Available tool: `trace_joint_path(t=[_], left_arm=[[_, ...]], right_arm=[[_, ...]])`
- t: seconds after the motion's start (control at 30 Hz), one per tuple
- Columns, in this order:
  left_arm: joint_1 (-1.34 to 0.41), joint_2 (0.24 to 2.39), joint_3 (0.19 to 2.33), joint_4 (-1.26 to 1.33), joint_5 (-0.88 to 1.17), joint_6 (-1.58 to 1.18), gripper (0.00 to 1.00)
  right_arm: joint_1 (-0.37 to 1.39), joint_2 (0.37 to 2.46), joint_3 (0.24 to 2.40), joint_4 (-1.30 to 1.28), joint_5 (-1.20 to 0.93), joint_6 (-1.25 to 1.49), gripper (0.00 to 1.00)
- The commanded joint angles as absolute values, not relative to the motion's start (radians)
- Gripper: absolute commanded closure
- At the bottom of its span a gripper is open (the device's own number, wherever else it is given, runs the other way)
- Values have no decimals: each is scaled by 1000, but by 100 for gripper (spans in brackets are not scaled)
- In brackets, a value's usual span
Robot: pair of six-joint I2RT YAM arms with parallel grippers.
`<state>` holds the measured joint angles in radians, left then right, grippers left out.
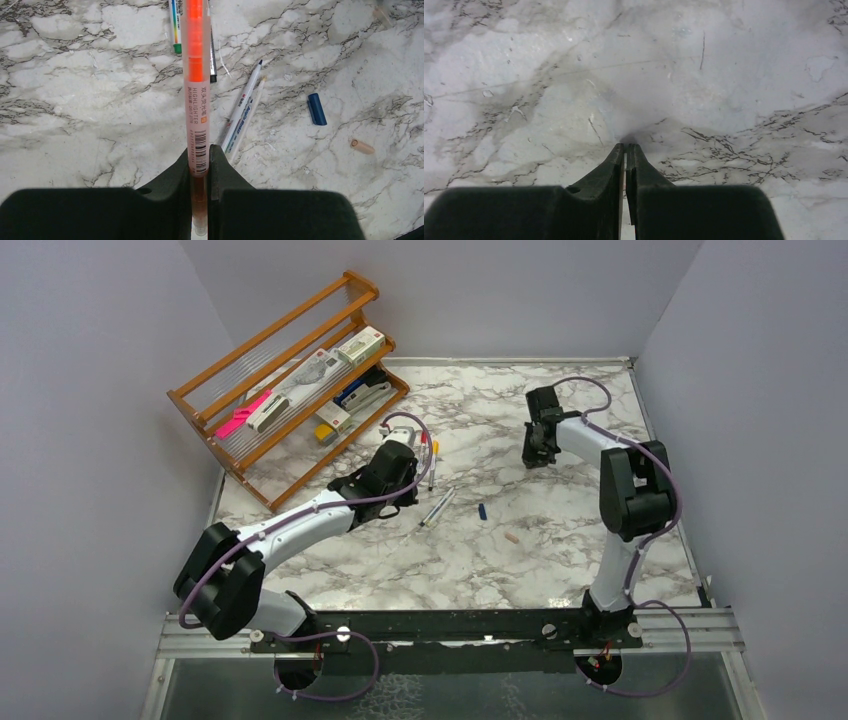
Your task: Insert the pens into the pen caps
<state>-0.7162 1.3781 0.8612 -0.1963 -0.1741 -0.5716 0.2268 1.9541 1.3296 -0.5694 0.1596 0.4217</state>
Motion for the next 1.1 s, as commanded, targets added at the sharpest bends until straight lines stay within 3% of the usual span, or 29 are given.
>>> trace_joint_path(t=[0.0, 0.37, 0.8, 1.07], left_arm=[[-709, 1368, 859, -196, -181, -552, 100], [-704, 1424, 880, -149, -128, -539, 100], [-698, 1414, 887, -167, -131, -521, 100], [-692, 1391, 852, -163, -131, -542, 100]], right_arm=[[214, 1904, 1246, -566, 201, 428, 94], [212, 1797, 1114, -532, 140, 425, 93], [219, 1867, 1210, -536, 121, 396, 93], [282, 1847, 1144, -513, 92, 404, 95]])
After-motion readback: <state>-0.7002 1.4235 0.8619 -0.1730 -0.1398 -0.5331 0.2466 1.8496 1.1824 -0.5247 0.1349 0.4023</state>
